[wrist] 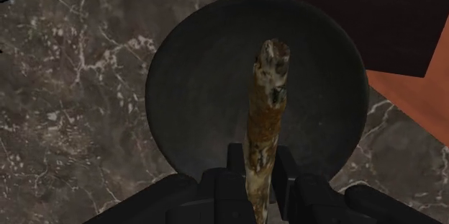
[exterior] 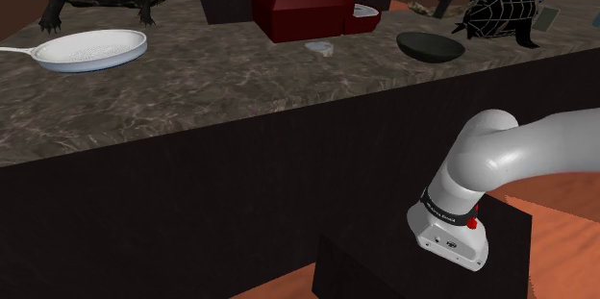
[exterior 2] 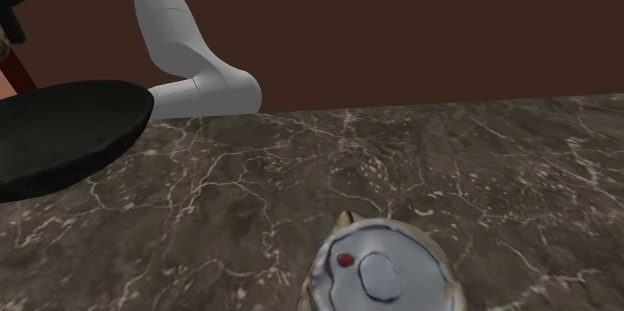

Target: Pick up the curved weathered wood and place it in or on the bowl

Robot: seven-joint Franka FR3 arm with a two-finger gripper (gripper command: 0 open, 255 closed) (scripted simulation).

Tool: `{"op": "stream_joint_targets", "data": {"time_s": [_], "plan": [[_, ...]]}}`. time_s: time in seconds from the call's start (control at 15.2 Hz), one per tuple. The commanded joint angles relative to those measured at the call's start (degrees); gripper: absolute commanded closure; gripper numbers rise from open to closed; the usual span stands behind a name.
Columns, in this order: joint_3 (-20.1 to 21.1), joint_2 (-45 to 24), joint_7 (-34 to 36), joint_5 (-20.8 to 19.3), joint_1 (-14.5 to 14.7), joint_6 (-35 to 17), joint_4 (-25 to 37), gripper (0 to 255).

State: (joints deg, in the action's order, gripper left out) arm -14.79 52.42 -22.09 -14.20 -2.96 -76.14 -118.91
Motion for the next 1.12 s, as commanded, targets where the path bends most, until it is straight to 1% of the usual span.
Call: {"op": "stream_joint_targets", "data": {"time_s": [0.0,0.59,1.06], "plan": [[-0.66,1.06,-0.46,-0.62,-0.20,-0.95,-1.90,255],[-1.56,5.30,0.22,-1.73,-0.94,-6.16,-11.34,255],[-1.61,5.49,0.25,-1.79,-0.97,-6.41,-11.78,255]]}}
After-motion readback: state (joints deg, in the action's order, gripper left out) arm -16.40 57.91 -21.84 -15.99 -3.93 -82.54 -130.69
